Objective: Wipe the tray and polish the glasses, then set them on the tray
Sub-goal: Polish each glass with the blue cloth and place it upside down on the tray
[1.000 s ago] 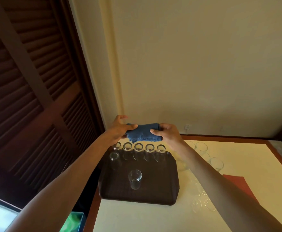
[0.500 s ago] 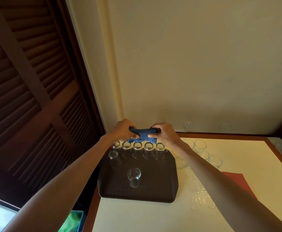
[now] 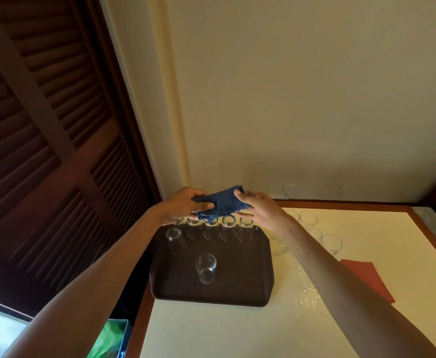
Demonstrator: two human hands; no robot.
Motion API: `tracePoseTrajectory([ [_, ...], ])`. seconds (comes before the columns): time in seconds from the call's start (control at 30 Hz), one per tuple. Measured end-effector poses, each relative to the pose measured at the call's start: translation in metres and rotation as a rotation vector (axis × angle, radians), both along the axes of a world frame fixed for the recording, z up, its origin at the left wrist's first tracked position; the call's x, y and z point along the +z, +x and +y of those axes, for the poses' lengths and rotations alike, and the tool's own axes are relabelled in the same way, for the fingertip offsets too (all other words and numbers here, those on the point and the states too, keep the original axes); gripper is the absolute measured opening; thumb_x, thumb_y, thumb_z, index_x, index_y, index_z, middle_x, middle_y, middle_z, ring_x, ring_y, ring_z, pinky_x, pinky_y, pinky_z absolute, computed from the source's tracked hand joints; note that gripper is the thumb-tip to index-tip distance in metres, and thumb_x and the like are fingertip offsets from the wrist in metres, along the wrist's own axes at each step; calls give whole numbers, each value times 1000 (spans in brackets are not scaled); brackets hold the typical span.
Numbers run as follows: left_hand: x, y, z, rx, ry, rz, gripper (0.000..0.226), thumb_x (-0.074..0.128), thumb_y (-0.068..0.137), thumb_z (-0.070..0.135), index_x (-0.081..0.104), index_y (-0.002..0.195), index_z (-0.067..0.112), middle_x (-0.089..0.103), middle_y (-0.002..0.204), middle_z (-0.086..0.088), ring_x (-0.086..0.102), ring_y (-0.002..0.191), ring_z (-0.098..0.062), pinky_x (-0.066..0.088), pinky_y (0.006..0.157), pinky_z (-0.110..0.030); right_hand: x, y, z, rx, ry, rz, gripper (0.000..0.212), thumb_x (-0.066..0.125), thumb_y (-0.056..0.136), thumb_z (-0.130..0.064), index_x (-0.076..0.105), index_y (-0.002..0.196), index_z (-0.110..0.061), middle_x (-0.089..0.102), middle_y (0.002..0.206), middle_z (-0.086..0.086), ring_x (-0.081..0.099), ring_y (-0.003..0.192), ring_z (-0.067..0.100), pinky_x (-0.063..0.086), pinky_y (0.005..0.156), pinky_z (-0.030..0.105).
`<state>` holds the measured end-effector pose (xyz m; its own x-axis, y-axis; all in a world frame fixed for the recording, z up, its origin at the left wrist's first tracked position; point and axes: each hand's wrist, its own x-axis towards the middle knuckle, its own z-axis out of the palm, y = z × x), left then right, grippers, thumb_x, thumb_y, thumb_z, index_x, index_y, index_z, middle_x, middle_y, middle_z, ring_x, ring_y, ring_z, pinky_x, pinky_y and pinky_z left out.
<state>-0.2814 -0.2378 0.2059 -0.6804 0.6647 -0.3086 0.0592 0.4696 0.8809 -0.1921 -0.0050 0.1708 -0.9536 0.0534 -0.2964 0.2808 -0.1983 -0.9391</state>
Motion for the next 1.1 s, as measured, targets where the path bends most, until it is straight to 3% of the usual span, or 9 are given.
tracePoseTrajectory([
  [0.13, -11, 14, 7, 106, 190, -159, 26, 69, 98, 13, 66, 123, 6, 74, 115, -12, 73, 108, -24, 60, 88, -32, -13, 10, -20, -52, -373, -86, 51, 72, 82, -31, 56, 126, -10, 59, 129, 10, 55, 120, 24, 36, 116, 48],
  [0.33, -22, 25, 17, 162, 278, -275, 20, 65, 101, 15, 68, 121, 15, 76, 109, -3, 74, 103, -19, 60, 93, -34, -26, 5, -57, -110, -481, -97, 64, 66, 89, -45, 52, 141, -11, 58, 141, 11, 51, 134, 27, 31, 117, 49],
  [0.43, -27, 29, 18, 238, 222, -240, 26, 71, 97, 19, 69, 122, 10, 77, 111, -9, 77, 97, -21, 63, 87, -34, -29, -4, -60, -201, -507, -31, 66, 65, 92, -45, 49, 143, -6, 59, 139, 14, 55, 131, 30, 37, 116, 48],
  [0.53, -31, 36, 18, 246, 112, -118, 30, 77, 92, 27, 70, 115, 7, 80, 97, -8, 79, 87, -22, 64, 73, -29, -26, -10, -64, -264, -524, -8, 38, 50, 103, -34, 56, 128, -7, 64, 124, 13, 62, 116, 30, 47, 104, 47],
  [0.63, -36, 36, 15, 175, 9, -5, 24, 76, 94, 28, 70, 109, 11, 80, 92, -6, 78, 80, -20, 65, 73, -30, -28, -13, -68, -318, -588, 12, 31, 38, 108, -29, 50, 131, -12, 58, 129, 10, 57, 118, 26, 47, 97, 45],
  [0.73, -51, 33, -2, 120, -38, 7, 26, 80, 90, 27, 72, 110, 11, 79, 95, -4, 77, 83, -18, 64, 77, -31, -44, -13, -53, -419, -516, 28, 27, 39, 109, -27, 52, 124, -8, 60, 131, 15, 64, 107, 23, 52, 91, 41],
  [0.87, -100, 31, -29, 47, -171, 81, 53, 88, 80, 32, 66, 124, 15, 73, 114, 3, 72, 105, -15, 60, 93, -31, -68, 1, -24, -487, -285, -112, 19, 49, 106, -25, 54, 107, -6, 61, 80, 5, 63, 63, 16, 57, 65, 35],
  [0.93, -130, 37, -36, 10, -257, 98, 74, 91, 75, 36, 56, 138, 19, 62, 130, 4, 62, 118, -14, 52, 105, -32, -85, 11, -20, -413, -224, -198, 21, 49, 106, -29, 56, 100, -9, 56, 72, 3, 55, 54, 15, 51, 59, 32],
  [1.1, -195, 65, -33, 63, -284, 104, 113, 99, 63, 33, 34, 156, 24, 47, 155, -3, 45, 139, -19, 37, 111, -35, -126, 31, -31, -189, -35, -331, 42, 50, 102, -48, 61, 92, -9, 49, 57, -3, 43, 41, 9, 37, 42, 23],
])
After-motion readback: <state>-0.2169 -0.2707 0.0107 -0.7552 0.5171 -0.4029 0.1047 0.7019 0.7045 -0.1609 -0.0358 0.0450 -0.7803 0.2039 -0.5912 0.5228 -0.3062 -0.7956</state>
